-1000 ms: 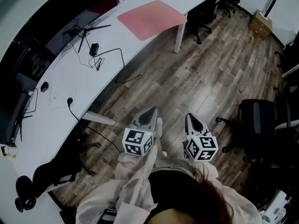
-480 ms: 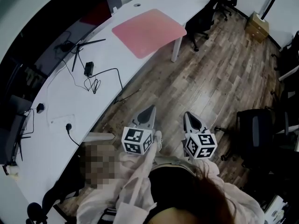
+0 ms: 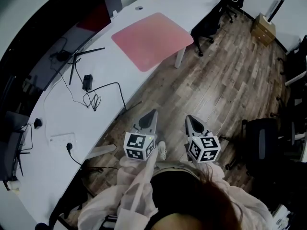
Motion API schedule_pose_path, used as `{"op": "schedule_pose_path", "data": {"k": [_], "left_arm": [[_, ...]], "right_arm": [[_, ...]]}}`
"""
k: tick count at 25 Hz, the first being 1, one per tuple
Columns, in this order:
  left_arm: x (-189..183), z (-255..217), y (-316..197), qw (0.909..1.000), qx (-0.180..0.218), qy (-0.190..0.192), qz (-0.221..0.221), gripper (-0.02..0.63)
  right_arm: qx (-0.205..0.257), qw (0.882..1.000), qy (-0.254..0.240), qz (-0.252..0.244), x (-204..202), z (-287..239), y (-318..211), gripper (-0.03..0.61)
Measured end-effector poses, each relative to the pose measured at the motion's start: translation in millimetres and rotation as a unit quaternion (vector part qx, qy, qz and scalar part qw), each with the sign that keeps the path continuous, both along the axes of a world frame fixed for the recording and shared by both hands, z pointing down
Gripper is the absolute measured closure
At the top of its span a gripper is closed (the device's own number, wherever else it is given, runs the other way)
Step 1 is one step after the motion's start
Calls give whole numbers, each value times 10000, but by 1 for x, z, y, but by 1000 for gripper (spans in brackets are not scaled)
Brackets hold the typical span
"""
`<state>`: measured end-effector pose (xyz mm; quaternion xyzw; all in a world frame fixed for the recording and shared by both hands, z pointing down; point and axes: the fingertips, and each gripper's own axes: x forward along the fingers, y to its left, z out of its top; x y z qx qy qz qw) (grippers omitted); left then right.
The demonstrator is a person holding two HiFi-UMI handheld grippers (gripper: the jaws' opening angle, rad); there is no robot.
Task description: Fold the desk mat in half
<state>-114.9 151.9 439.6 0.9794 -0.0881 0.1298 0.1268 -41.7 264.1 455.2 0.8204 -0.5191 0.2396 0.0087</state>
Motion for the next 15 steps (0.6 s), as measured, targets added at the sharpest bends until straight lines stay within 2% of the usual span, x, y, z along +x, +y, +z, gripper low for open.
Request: {"op": "schedule_pose_path", "data": {"k": [15], "left_arm": [[21, 20, -39, 9998, -113, -176, -4, 589]], "right_arm": [[-92, 9998, -154, 62, 28, 16, -37, 565]]}}
